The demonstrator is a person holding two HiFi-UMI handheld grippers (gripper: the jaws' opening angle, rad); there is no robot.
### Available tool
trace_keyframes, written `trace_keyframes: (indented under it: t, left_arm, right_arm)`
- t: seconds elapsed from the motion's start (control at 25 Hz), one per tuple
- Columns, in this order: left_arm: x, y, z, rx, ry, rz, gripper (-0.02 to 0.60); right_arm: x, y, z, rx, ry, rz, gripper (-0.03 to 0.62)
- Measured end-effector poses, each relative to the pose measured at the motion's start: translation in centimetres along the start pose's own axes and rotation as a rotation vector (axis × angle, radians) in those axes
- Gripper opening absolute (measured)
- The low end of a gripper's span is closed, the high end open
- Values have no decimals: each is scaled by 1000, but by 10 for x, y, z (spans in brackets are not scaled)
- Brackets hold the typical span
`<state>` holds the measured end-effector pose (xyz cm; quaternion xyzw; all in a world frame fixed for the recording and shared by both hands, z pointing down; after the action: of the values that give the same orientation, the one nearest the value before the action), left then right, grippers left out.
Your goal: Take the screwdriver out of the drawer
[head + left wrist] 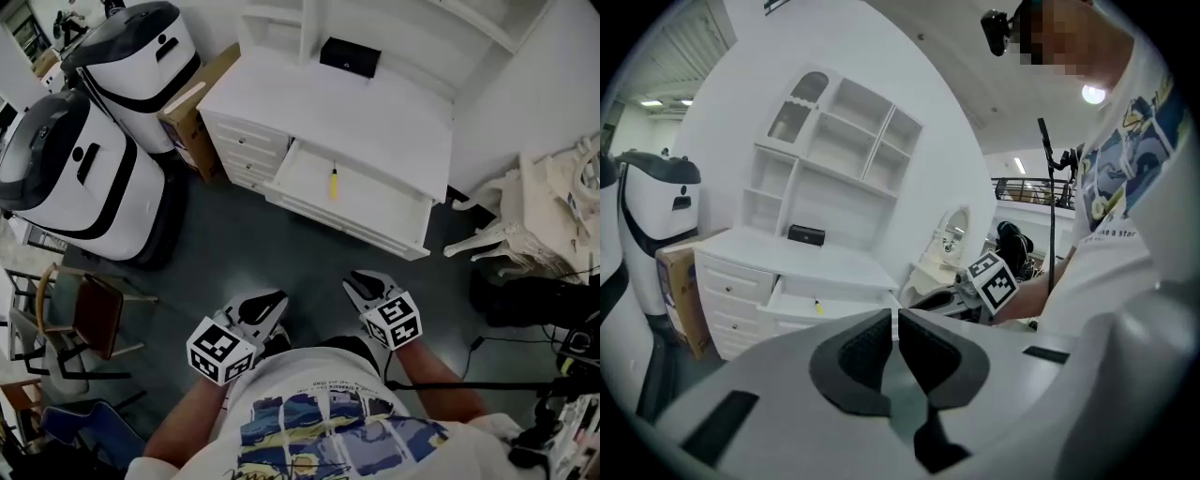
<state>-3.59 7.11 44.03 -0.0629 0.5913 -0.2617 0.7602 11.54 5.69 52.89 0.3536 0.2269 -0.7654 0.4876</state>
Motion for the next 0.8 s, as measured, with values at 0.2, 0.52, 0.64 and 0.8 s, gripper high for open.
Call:
trace_keyframes:
  t: [0.2,0.52,0.64,0.8]
  left_arm:
    - [5,-45,-29,-16,-13,15,15]
    - [16,-88,-40,41,20,-44,25]
    - [25,-108,-40,87,18,-62,40]
    - [43,-132,-31,143,15,-78,40]
  right_arm:
    - [21,11,44,-71,-39,-11,107]
    - [37,81,118,-139,-110,24,107]
    - [36,113,158,-145,-143,55,111]
    - [28,153,215,-146,-208,80,121]
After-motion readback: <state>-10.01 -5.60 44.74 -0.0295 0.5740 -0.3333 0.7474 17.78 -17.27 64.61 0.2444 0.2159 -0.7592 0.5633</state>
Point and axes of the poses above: the fingertips, and each gripper's own axes: z forward along the fingers, y to its right, x out of its top, the point moved 1 cm from there along -z, backward along the fingers, and after that the axes turned 11 degrees about -x, right-handed, at the moved point
